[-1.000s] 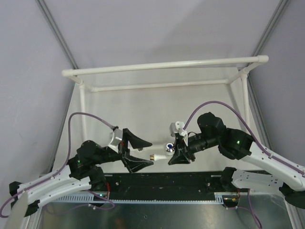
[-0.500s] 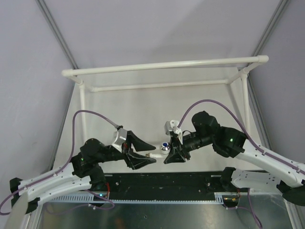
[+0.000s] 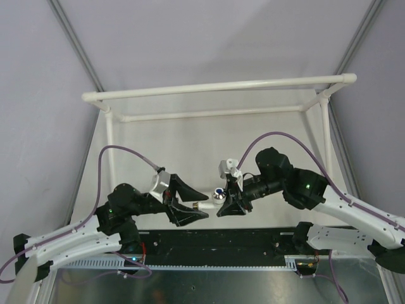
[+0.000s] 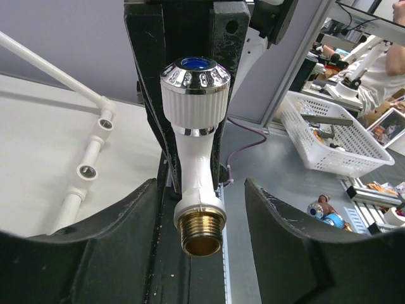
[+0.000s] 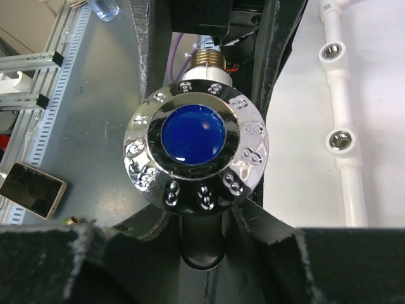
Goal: Install the water faucets
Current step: Adjust the water faucet.
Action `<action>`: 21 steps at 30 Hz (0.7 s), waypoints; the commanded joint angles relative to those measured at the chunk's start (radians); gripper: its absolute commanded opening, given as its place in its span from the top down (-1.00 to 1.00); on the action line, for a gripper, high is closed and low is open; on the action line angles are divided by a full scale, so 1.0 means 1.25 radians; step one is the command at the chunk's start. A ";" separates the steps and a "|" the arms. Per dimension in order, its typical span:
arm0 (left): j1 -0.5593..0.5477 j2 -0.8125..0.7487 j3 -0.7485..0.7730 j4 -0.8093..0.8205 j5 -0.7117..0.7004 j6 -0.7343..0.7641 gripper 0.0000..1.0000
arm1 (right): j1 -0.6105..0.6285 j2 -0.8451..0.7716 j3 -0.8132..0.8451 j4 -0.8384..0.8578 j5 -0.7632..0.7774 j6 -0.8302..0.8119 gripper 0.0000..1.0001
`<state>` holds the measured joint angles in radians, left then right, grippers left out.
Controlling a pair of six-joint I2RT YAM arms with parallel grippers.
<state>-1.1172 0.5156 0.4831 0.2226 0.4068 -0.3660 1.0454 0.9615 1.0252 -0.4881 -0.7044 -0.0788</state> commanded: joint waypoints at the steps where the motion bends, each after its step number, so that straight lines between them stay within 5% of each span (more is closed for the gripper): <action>1: -0.008 0.003 0.029 0.028 0.016 0.004 -0.24 | 0.000 -0.021 0.039 0.048 0.007 0.007 1.00; 5: -0.009 0.011 0.031 0.032 0.023 0.005 0.05 | -0.001 -0.021 0.039 0.048 0.010 0.009 1.00; 10: -0.010 0.019 0.034 0.035 0.022 0.004 0.87 | -0.001 -0.017 0.039 0.048 0.011 0.014 1.00; 16: -0.011 0.014 0.030 0.039 -0.001 0.000 0.99 | 0.000 -0.017 0.038 0.067 0.079 0.054 0.97; 18: -0.012 0.011 0.025 0.044 -0.018 -0.004 0.99 | 0.002 -0.022 0.033 0.089 0.095 0.078 0.70; 21: -0.011 0.004 0.018 0.053 -0.042 -0.012 0.99 | 0.016 -0.039 0.004 0.157 0.113 0.103 -0.15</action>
<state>-1.1217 0.5282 0.4847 0.2367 0.3927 -0.3725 1.0492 0.9409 1.0256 -0.4721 -0.6411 -0.0212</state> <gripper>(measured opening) 0.319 0.429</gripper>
